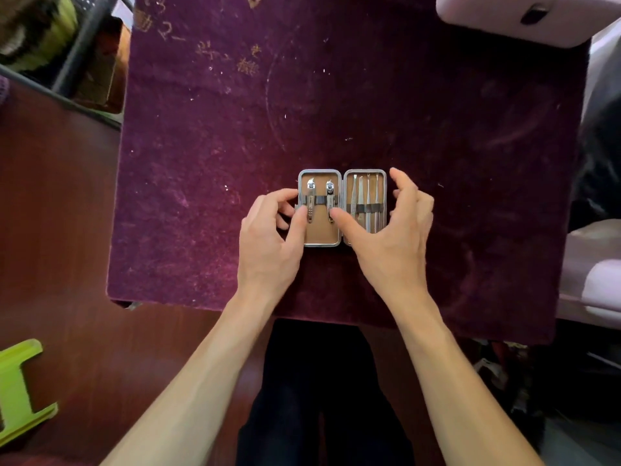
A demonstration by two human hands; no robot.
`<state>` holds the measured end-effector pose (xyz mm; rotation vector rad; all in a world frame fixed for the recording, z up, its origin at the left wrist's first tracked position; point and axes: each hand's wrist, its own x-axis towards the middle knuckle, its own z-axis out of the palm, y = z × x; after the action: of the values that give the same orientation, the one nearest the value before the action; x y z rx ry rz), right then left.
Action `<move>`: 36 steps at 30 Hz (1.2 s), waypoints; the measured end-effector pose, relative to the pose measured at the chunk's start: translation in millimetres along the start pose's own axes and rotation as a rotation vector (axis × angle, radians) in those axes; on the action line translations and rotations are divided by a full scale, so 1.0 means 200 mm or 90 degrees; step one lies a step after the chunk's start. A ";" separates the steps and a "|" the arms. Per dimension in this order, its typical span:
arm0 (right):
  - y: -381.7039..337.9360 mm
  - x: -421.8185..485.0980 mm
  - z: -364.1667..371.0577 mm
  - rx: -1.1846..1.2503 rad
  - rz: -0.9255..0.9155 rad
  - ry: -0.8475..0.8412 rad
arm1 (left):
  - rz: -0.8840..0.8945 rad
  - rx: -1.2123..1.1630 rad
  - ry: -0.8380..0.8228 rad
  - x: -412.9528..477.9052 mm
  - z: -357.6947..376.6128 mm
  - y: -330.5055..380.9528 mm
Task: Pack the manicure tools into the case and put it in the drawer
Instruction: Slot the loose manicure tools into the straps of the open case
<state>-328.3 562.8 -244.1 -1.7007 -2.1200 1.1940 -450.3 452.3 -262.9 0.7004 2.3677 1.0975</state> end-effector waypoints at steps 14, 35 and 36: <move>0.01 0.01 0.04 -0.051 -0.015 0.000 | 0.007 0.004 0.016 -0.01 0.02 -0.01; 0.03 0.01 -0.11 0.060 0.077 -0.042 | -0.093 0.011 -0.038 0.04 -0.03 0.05; 0.04 0.02 -0.11 0.080 0.083 -0.040 | -0.100 0.012 -0.043 0.04 -0.03 0.05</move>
<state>-310.7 576.4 -235.8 -1.7911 -1.9485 1.4026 -458.3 459.8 -252.3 0.5383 2.3341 0.9701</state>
